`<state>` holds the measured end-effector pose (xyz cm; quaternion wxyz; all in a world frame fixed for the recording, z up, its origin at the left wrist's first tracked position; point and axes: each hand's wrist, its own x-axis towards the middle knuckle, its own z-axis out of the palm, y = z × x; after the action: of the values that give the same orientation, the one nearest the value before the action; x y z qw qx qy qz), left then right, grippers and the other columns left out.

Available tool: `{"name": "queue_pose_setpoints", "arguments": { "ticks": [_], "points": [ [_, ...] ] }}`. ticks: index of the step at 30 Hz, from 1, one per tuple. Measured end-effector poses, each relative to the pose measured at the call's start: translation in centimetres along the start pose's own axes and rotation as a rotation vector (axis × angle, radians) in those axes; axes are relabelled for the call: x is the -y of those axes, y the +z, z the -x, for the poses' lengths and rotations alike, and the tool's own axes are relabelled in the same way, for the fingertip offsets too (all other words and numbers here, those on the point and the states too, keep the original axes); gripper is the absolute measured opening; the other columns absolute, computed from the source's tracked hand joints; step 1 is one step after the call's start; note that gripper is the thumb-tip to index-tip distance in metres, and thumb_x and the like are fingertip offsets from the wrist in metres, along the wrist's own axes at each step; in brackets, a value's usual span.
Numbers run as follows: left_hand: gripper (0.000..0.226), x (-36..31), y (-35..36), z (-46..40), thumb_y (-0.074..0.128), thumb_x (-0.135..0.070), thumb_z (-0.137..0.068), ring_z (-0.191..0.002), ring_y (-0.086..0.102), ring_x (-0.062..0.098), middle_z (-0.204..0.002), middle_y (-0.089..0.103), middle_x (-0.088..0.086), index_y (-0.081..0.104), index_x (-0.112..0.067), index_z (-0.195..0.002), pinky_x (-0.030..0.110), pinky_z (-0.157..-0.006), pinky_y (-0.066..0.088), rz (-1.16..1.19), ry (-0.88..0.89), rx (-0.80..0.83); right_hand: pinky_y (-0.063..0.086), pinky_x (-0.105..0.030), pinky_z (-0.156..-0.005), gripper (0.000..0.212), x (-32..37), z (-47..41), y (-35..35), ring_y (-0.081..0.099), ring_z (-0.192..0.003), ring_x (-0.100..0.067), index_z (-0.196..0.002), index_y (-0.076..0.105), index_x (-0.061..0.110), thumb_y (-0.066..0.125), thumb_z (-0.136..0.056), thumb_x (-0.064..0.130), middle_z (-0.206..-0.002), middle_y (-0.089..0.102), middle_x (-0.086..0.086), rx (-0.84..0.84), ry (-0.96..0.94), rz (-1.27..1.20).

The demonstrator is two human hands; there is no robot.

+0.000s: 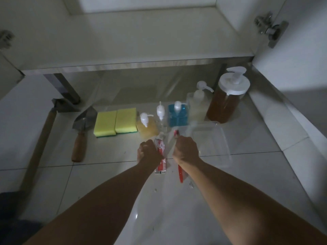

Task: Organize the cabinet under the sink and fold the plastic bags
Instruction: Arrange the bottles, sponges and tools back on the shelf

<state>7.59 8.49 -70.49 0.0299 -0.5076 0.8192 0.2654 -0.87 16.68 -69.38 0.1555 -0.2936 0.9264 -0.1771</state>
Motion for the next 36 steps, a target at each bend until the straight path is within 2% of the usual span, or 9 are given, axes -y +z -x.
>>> {"name": "queue_pose_setpoints", "arguments": {
  "ticks": [6,9,12,15,17,21,23,29,36],
  "points": [
    [0.041,-0.4,0.7,0.1,0.077,-0.023,-0.079,-0.075,0.054,0.016,-0.099,0.064,0.007,0.056,-0.006,-0.110,0.018,-0.056,0.040,0.152,-0.103,0.019,0.047,-0.020,-0.064,0.011,-1.4,0.9,-2.4,0.058,-0.064,-0.013,-0.085,0.061,0.009,0.065,-0.091,0.018,-0.082,0.066,-0.001,0.077,0.045,-0.067],
    [0.036,-1.3,0.7,0.1,0.077,-0.019,-0.078,-0.079,0.062,0.022,-0.101,0.068,0.013,0.062,-0.002,-0.106,0.026,-0.063,0.050,0.228,-0.198,0.055,0.040,-0.016,-0.053,0.016,-2.4,1.5,-4.2,0.057,-0.062,-0.012,-0.091,0.064,0.007,0.075,-0.083,0.016,-0.080,0.065,-0.002,0.071,0.076,-0.070],
    [0.036,-2.0,0.5,0.1,0.075,-0.022,-0.079,-0.087,0.068,0.029,-0.100,0.067,0.016,0.064,0.001,-0.105,0.035,-0.069,0.059,0.318,-0.279,0.063,0.042,-0.018,-0.058,0.023,-3.5,1.7,-5.9,0.058,-0.067,-0.013,-0.095,0.065,0.009,0.078,-0.080,0.018,-0.083,0.064,-0.002,0.057,0.084,-0.081],
    [0.036,-2.7,0.5,-0.6,0.069,-0.021,-0.081,-0.100,0.065,0.034,-0.112,0.064,0.019,0.062,0.001,-0.109,0.043,-0.081,0.057,0.456,-0.302,0.112,0.050,-0.020,-0.058,0.018,-4.8,1.0,-7.7,0.064,-0.062,-0.014,-0.086,0.066,0.008,0.079,-0.077,0.017,-0.072,0.065,0.001,0.039,0.111,-0.077],
    [0.024,-3.8,0.0,-0.8,0.067,-0.017,-0.082,-0.103,0.063,0.033,-0.115,0.063,0.017,0.062,-0.002,-0.100,0.041,-0.085,0.055,0.599,-0.302,0.133,0.059,-0.028,-0.063,0.014,-5.6,0.2,-8.6,0.068,-0.058,-0.018,-0.081,0.068,0.008,0.079,-0.074,0.012,-0.068,0.068,-0.003,0.041,0.160,-0.100],
    [0.026,-7.5,-0.7,0.0,0.069,-0.019,-0.085,-0.081,0.063,0.016,-0.093,0.063,0.005,0.056,-0.006,-0.105,0.023,-0.058,0.050,0.785,-0.338,0.185,0.062,-0.037,-0.060,0.008,-7.5,-0.9,-10.1,0.069,-0.048,-0.021,-0.075,0.071,0.003,0.077,-0.071,0.004,-0.061,0.070,-0.008,0.059,0.244,-0.148],
    [0.033,-9.4,-0.3,1.0,0.073,-0.016,-0.082,-0.085,0.065,0.017,-0.093,0.062,0.006,0.049,-0.010,-0.104,0.024,-0.064,0.054,0.879,-0.374,0.196,0.062,-0.038,-0.057,0.008,-8.3,-1.1,-10.6,0.069,-0.047,-0.020,-0.078,0.070,0.002,0.077,-0.074,0.004,-0.062,0.070,-0.010,0.076,0.260,-0.171],
    [0.044,-11.9,2.0,2.0,0.084,-0.023,-0.071,-0.076,0.071,0.021,-0.092,0.068,0.009,0.052,-0.011,-0.098,0.036,-0.071,0.061,0.731,-0.251,0.214,0.061,-0.040,-0.053,0.014,-9.9,-1.4,-10.5,0.069,-0.047,-0.022,-0.083,0.068,0.003,0.076,-0.072,0.000,-0.065,0.070,-0.012,0.112,0.298,-0.161],
    [0.031,-12.8,1.7,2.9,0.081,-0.021,-0.075,-0.060,0.072,0.022,-0.073,0.069,0.011,0.061,-0.002,-0.091,0.037,-0.069,0.062,0.535,-0.156,0.270,0.062,-0.033,-0.060,0.016,-11.0,-1.4,-9.2,0.069,-0.055,-0.019,-0.085,0.068,0.009,0.078,-0.079,0.019,-0.071,0.069,-0.006,0.089,0.259,-0.116]
  ]
}}
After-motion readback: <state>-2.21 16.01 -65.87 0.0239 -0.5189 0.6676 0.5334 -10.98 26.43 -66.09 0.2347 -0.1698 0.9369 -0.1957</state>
